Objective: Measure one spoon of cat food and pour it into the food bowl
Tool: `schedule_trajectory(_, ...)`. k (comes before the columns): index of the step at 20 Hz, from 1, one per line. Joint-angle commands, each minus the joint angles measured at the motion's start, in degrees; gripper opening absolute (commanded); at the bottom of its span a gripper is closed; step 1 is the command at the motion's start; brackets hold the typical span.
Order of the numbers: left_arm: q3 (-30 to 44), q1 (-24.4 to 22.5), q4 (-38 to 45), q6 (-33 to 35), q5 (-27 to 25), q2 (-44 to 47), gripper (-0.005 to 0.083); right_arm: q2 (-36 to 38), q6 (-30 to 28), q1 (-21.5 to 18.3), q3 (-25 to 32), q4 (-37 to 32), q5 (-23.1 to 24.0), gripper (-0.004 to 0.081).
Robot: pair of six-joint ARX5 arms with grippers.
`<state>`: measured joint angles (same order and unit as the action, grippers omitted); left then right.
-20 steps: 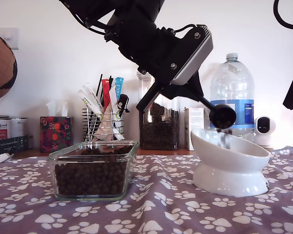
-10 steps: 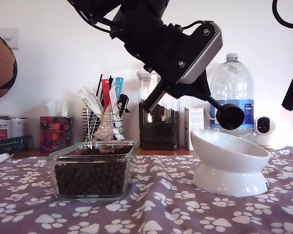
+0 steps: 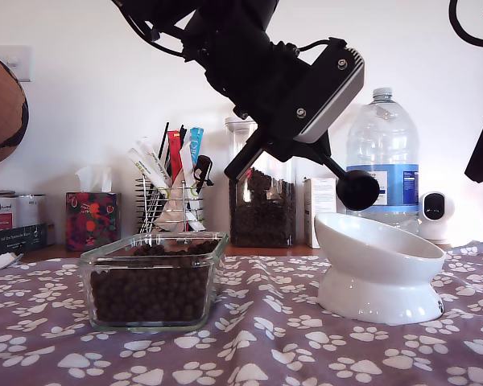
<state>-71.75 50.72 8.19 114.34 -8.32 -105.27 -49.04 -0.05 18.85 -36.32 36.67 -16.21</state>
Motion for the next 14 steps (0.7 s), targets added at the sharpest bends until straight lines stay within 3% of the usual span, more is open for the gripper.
schedule_trajectory(1, -0.4, 0.3, 0.8, -3.4, -1.1, -1.2, -0.0019, -0.2, -0.4, 0.2, -0.7, -0.3, -0.2, -0.0011)
schedule_trajectory(7, -0.4, 0.9, 0.4, -29.6, -7.2, -1.1, -0.0019, -0.2, -0.4, 0.2, -0.6, -1.9, -0.1, -0.001)
schedule_trajectory(14, -0.4, 1.0, -5.7, -64.5, -6.7, 2.8, -0.0019, -0.2, -0.4, 0.1, -0.7, -3.0, 1.7, -0.001)
